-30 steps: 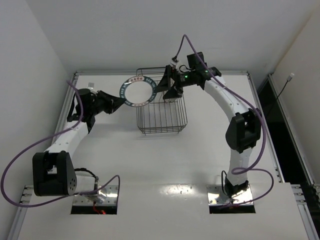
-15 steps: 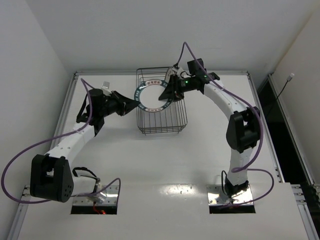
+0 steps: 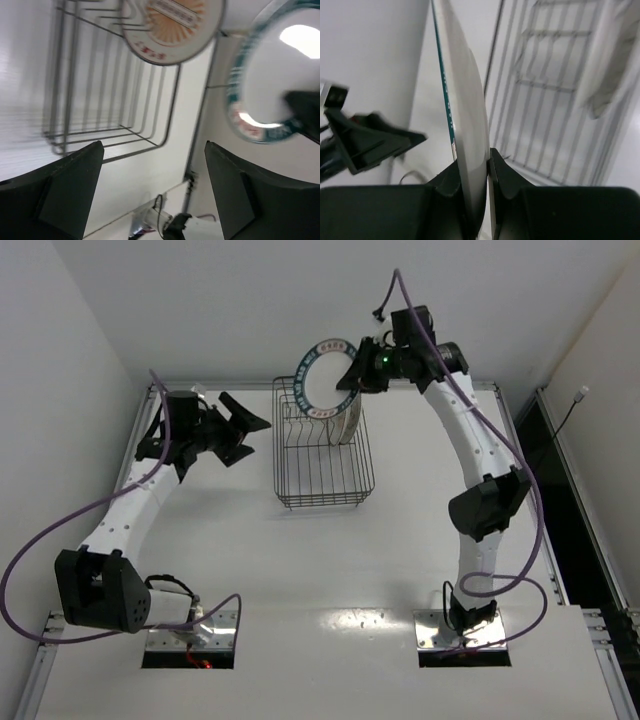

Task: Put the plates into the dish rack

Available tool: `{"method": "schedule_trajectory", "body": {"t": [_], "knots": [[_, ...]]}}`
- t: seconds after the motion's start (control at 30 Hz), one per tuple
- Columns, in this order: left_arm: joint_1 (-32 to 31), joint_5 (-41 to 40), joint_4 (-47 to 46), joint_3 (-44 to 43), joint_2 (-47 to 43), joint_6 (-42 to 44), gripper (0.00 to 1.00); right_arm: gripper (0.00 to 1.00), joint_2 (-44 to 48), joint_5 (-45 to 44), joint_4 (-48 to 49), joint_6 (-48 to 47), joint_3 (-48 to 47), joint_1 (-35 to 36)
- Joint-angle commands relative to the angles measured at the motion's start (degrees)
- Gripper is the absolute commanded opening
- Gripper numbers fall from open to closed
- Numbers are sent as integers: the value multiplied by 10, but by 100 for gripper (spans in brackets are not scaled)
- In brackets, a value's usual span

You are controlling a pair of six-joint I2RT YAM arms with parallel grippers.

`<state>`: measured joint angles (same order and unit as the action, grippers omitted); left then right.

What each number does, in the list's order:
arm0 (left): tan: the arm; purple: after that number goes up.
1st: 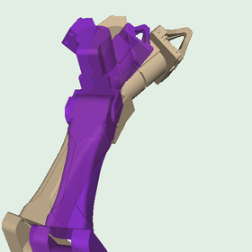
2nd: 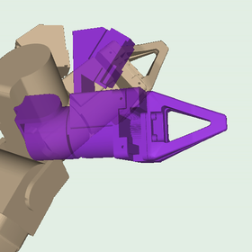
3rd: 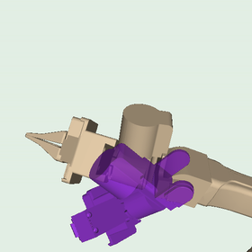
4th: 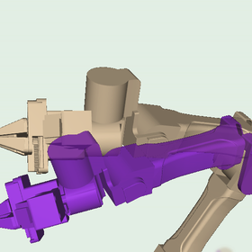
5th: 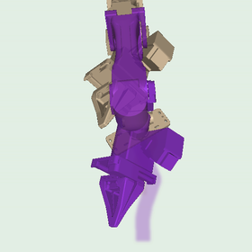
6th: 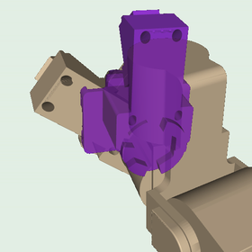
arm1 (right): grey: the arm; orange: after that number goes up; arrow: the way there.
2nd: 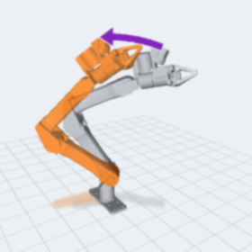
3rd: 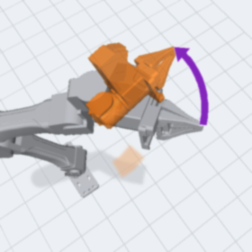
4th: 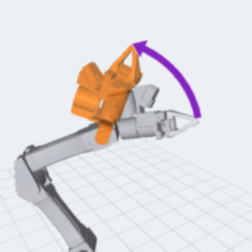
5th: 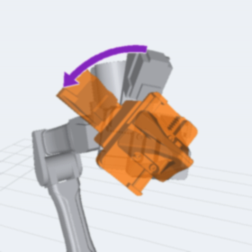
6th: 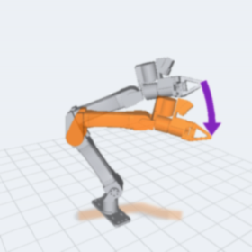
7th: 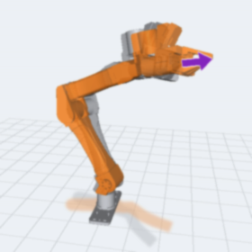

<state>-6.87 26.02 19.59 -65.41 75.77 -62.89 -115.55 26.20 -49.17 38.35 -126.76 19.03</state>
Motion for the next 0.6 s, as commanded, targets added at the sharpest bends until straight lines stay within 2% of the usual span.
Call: {"method": "schedule_trajectory", "body": {"t": [0.0, 0.07, 0.2, 0.37, 0.57], "knots": [[11, -113, 177, -55, -15, 72, 80, 0, -6, -223, -113, -47, -103, 7], [11, -169, 227, -66, -24, 79, 80, 0, -6, -309, -118, -66, -76, 24], [5, -228, 277, -80, -30, 100, 80, 0, -1, -423, -103, -86, -43, 53], [-23, -246, 287, -85, -12, 111, 80, 0, -81, -513, -115, -121, -127, 101], [-49, -273, 305, -135, 26, 124, 80, 0, -130, -580, -103, -132, -142, 129]]}}
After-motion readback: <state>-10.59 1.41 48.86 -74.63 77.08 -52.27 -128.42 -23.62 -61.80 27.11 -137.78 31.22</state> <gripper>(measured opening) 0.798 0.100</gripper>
